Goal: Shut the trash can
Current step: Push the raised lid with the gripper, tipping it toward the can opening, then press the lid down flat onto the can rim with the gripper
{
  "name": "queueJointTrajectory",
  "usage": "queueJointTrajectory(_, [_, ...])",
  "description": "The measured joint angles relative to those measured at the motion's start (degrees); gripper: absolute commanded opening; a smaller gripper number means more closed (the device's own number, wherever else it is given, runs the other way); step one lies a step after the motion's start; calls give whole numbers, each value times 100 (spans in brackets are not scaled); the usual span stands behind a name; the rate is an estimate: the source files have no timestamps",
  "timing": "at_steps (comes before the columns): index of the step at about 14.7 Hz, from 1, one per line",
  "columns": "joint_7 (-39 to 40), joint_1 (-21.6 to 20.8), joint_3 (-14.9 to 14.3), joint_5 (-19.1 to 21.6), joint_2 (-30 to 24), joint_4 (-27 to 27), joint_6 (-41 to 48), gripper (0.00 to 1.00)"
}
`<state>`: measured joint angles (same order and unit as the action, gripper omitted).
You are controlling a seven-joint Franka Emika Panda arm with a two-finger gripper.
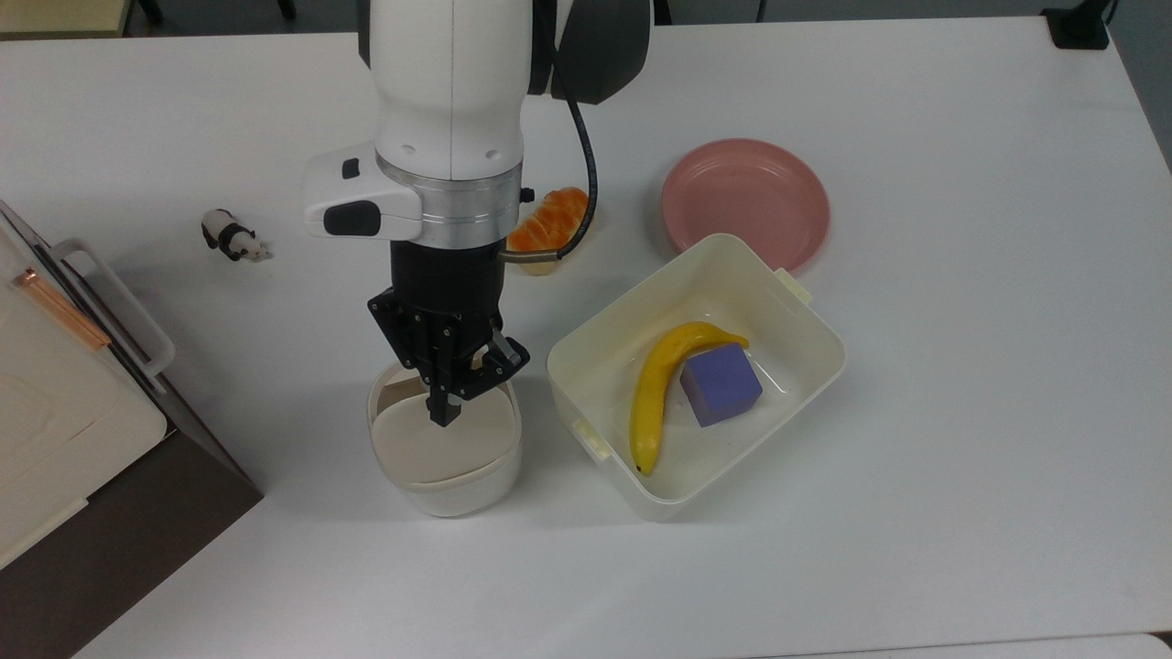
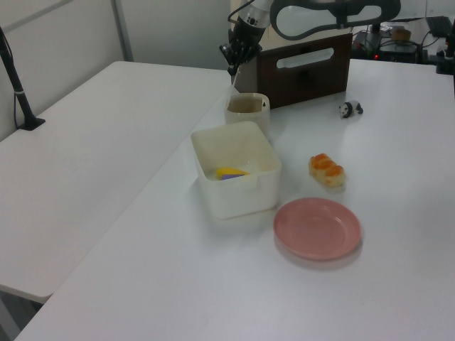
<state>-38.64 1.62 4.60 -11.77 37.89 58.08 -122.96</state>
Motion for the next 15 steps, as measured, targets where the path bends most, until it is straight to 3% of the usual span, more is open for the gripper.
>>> queueJointTrajectory(15, [586, 101, -31, -19, -310, 312, 703, 0])
